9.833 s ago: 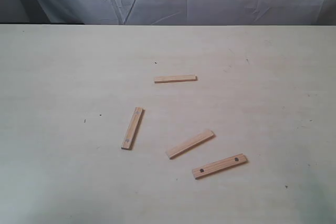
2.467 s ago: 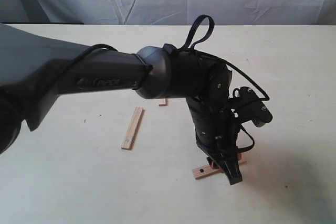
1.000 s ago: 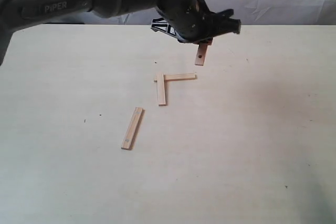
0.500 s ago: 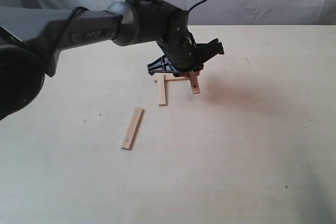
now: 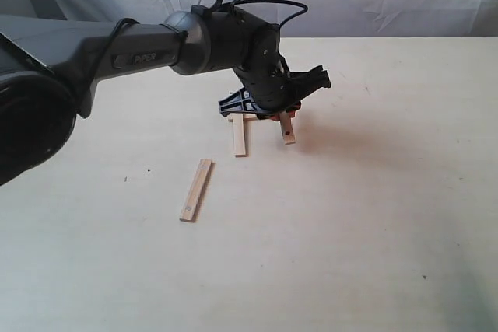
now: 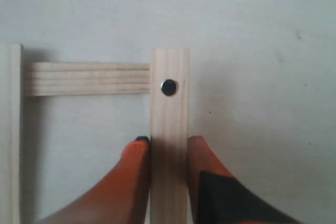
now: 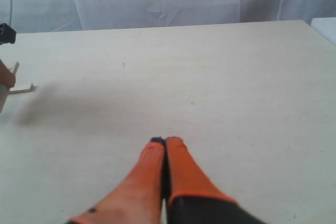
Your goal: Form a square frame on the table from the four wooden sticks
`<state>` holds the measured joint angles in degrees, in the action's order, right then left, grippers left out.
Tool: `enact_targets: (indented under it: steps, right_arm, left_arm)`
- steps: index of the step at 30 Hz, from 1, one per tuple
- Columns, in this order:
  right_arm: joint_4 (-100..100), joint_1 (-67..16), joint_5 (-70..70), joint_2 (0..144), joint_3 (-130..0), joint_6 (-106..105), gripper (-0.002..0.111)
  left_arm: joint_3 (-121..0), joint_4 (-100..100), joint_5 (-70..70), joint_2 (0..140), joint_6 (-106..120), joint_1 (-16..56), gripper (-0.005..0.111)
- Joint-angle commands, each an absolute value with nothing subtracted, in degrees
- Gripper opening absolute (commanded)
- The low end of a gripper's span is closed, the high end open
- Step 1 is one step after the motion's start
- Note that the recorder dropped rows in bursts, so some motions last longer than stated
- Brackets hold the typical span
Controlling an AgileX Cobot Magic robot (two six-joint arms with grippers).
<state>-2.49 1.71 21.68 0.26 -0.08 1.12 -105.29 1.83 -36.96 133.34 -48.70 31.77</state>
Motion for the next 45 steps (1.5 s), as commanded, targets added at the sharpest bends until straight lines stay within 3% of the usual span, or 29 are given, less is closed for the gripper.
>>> enact_targets:
  steps: [1, 4, 8, 10, 15, 23, 29, 45]
  right_arm:
    - [-2.17, 1.61, 20.72, 0.0, 0.0, 1.11, 0.0]
    - [-2.17, 1.61, 20.72, 0.0, 0.0, 1.11, 0.0]
    - [-2.17, 1.61, 20.72, 0.0, 0.0, 1.11, 0.0]
    - [-2.3, 1.61, 20.89, 0.0, 0.0, 1.11, 0.0]
    - [-2.3, 1.61, 20.89, 0.0, 0.0, 1.11, 0.0]
    - [-2.3, 1.61, 20.89, 0.0, 0.0, 1.11, 0.0]
    - [-2.17, 1.61, 20.73, 0.0, 0.0, 1.11, 0.0]
    - [-1.99, 1.61, 20.32, 0.0, 0.0, 1.11, 0.0]
  left_arm:
    - [-105.48, 2.56, -36.35, 133.66, -48.82, 31.57, 0.031]
    - [-105.48, 3.74, -36.5, 133.66, -48.82, 31.57, 0.039]
    - [-105.48, 4.15, -37.51, 133.54, -48.82, 31.57, 0.038]
    - [-105.48, 3.88, -37.51, 132.67, -47.11, 31.57, 0.035]
    - [-105.83, 3.63, -42.25, 127.45, -35.48, 31.57, 0.002]
    - [-101.95, 3.74, -55.66, 115.35, -17.63, 31.57, 0.0]
    - [-87.93, 3.49, -48.94, 103.32, -14.42, 31.57, 0.0]
    - [-33.99, 4.12, -21.0, 57.18, -14.35, 31.57, 0.0]
